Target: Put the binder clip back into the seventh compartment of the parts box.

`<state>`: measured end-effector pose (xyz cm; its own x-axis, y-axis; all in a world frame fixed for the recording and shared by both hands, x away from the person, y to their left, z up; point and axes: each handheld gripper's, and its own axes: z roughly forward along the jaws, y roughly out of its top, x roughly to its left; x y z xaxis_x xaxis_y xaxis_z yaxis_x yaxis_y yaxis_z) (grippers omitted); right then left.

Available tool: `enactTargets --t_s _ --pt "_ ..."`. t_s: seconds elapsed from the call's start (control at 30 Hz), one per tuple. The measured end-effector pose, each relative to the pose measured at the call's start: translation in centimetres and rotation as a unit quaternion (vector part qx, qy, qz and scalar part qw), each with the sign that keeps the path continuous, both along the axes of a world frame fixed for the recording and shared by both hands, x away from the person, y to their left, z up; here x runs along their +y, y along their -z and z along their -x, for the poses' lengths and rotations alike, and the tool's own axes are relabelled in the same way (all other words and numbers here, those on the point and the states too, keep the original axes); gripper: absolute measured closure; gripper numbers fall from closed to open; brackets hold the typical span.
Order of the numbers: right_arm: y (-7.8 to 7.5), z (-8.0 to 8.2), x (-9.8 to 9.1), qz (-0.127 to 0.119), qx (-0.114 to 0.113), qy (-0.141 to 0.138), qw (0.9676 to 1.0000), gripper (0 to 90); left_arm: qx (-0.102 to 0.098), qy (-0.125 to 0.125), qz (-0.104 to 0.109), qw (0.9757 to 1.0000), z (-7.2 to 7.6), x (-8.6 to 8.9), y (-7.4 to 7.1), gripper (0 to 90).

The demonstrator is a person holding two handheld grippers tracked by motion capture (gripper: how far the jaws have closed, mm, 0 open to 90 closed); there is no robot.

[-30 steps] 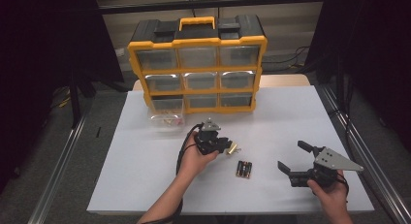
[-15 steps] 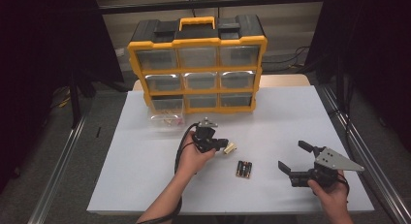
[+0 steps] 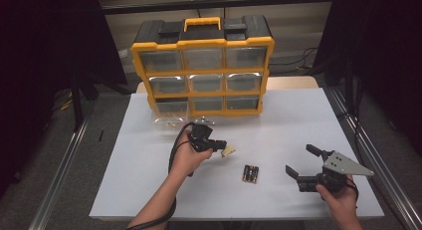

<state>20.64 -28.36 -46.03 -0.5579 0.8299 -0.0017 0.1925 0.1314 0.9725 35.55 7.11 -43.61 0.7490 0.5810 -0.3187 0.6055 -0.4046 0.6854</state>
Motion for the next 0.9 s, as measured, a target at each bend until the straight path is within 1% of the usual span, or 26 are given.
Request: enactTargets --t_s 0.03,0.1,0.13,0.2,0.3,0.4,0.43,0.47,0.53,0.6,0.63,0.67,0.9 --pt "0.0 0.0 0.0 0.0 0.0 -0.001 1.0 0.8 -0.001 -0.004 -0.002 1.0 -0.1 0.2 -0.2 89.5" --pt "0.0 0.0 0.0 -0.001 0.0 -0.001 1.0 0.7 0.004 -0.001 -0.001 1.0 -0.2 0.5 -0.6 89.5" --pt "0.0 0.0 0.0 -0.001 0.0 -0.001 1.0 0.7 0.0 -0.003 -0.003 1.0 -0.3 0.6 -0.7 89.5" --pt "0.0 0.0 0.0 -0.001 -0.001 0.0 1.0 0.7 0.008 0.0 -0.008 0.9999 -0.4 1.0 -1.1 89.5" --pt "0.0 0.0 0.0 0.001 -0.002 0.0 1.0 0.7 0.008 -0.001 -0.011 0.9999 -0.7 1.4 -1.7 89.5" --pt "0.0 0.0 0.0 0.002 -0.002 -0.001 1.0 0.7 0.011 -0.005 -0.007 0.9999 -0.8 1.7 -2.1 89.5" --pt "0.0 0.0 0.0 0.002 -0.001 -0.001 1.0 0.7 0.011 -0.004 -0.009 0.9999 -0.9 1.8 -2.3 89.5" --pt "0.0 0.0 0.0 0.001 -0.001 -0.001 1.0 0.7 0.015 -0.008 -0.005 0.9998 -0.9 1.8 -2.4 89.5" --pt "0.0 0.0 0.0 0.001 -0.001 0.0 1.0 0.7 0.013 -0.006 -0.012 0.9998 -1.0 2.0 -2.7 89.5" --pt "0.0 0.0 0.0 0.001 -0.001 0.0 1.0 0.7 0.01 -0.007 -0.01 0.9999 -1.2 2.3 -3.1 89.5" --pt "0.0 0.0 0.0 0.002 -0.002 0.0 1.0 0.7 0.011 -0.007 -0.012 0.9998 -1.3 2.5 -3.3 89.5" --pt "0.0 0.0 0.0 0.001 -0.002 0.0 1.0 0.7 0.008 -0.008 -0.014 0.9998 -1.4 2.7 -3.6 89.5" --pt "0.0 0.0 -0.1 0.002 -0.002 0.0 1.0 0.7 0.005 -0.022 -0.015 0.9996 -2.0 3.8 -4.9 89.5"
